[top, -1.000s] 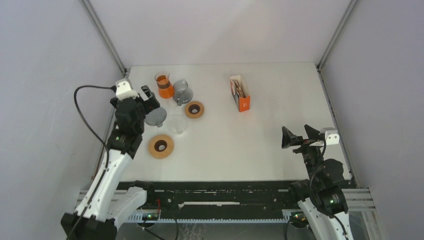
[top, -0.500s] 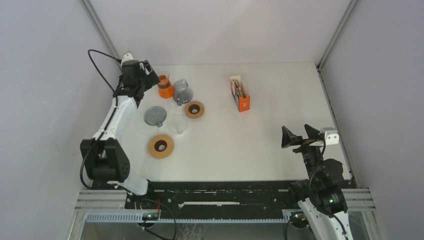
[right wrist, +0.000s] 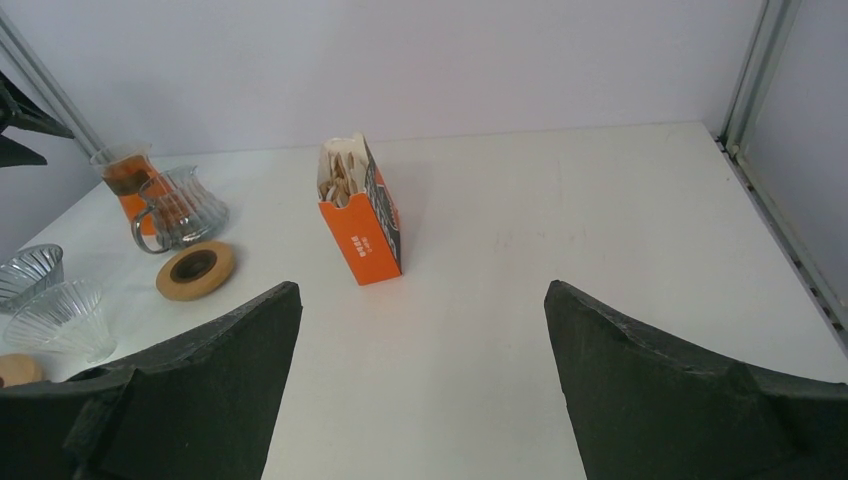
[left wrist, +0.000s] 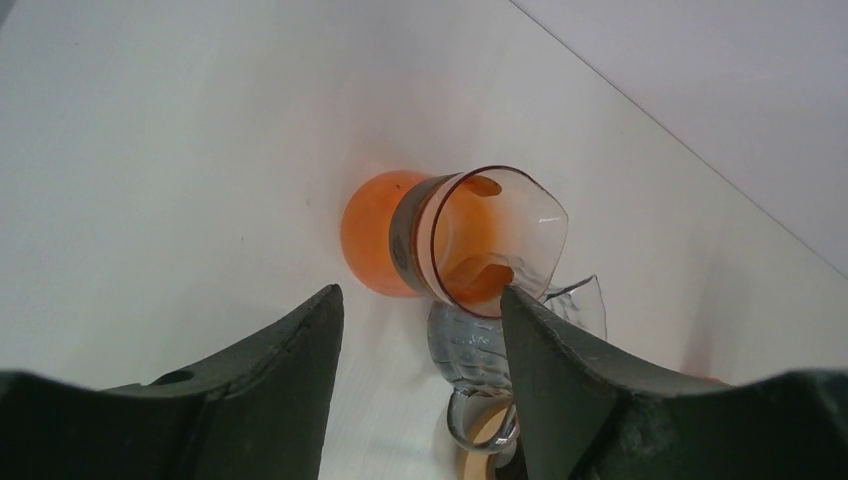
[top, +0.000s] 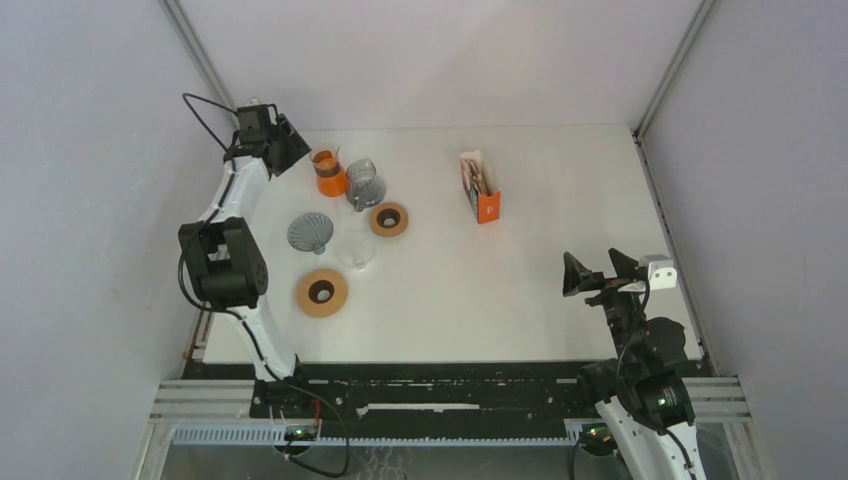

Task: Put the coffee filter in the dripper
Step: Pick up the coffee server from the center of the board.

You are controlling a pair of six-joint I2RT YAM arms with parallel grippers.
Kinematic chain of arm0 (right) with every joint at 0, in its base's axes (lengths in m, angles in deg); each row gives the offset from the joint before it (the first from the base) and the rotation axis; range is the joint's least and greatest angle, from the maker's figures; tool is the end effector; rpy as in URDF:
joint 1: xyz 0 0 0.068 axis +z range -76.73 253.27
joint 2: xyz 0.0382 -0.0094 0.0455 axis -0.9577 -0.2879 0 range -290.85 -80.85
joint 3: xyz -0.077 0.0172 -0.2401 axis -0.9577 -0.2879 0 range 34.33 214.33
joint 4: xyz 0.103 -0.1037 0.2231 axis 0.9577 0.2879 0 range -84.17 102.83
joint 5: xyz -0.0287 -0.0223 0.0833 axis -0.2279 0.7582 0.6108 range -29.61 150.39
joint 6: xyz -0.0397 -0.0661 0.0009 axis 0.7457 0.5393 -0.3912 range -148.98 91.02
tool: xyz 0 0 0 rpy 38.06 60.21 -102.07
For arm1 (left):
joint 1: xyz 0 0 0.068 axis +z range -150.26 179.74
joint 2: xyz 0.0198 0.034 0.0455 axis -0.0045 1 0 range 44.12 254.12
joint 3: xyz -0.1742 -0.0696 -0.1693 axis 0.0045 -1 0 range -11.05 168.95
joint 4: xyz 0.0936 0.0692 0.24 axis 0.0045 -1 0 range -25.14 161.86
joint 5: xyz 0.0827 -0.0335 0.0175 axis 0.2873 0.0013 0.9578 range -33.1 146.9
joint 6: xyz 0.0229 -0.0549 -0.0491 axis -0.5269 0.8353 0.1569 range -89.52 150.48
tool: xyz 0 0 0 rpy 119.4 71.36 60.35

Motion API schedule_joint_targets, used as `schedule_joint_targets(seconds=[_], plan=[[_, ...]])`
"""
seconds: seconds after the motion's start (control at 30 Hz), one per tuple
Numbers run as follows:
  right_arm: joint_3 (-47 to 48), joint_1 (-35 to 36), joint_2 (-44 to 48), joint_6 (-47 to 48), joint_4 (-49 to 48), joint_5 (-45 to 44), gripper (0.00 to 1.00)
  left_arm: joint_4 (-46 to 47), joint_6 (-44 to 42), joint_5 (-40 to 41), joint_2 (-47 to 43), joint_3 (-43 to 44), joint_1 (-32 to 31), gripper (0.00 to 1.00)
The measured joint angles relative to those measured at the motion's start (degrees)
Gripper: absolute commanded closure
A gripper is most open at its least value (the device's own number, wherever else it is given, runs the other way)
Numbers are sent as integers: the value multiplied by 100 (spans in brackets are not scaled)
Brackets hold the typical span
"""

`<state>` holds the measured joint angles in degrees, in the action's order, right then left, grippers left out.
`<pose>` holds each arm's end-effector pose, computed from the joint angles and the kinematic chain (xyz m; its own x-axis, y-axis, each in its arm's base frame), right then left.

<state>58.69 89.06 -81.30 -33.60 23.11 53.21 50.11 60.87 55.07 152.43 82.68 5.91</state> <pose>0.1175 0.0246 0.2878 0.0986 0.1110 -0.9889 -0.1590 0.9828 0.0944 0.4639 0.0480 0.2565 -0.4668 -0.5590 -0.6853 -0.3687 0.8273 -0.4237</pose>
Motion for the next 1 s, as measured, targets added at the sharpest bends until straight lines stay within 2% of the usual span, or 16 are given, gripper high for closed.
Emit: schedule_joint_targets(seconds=[0.5,0.6,0.87,1.0], plan=[[0,-2,-2,46,4,0,0,-420,90,-553,1257,1029,68,59],[0,-2,-2,46,2,0,0,-503,92,-590,1322,1084,66,67],[0,-2,-2,48,4,0,0,-629,39,-592,1362,1342,68,79],[0,-2,-2,48,4,0,0,-708,-72,-581,1364,1364,68,81]])
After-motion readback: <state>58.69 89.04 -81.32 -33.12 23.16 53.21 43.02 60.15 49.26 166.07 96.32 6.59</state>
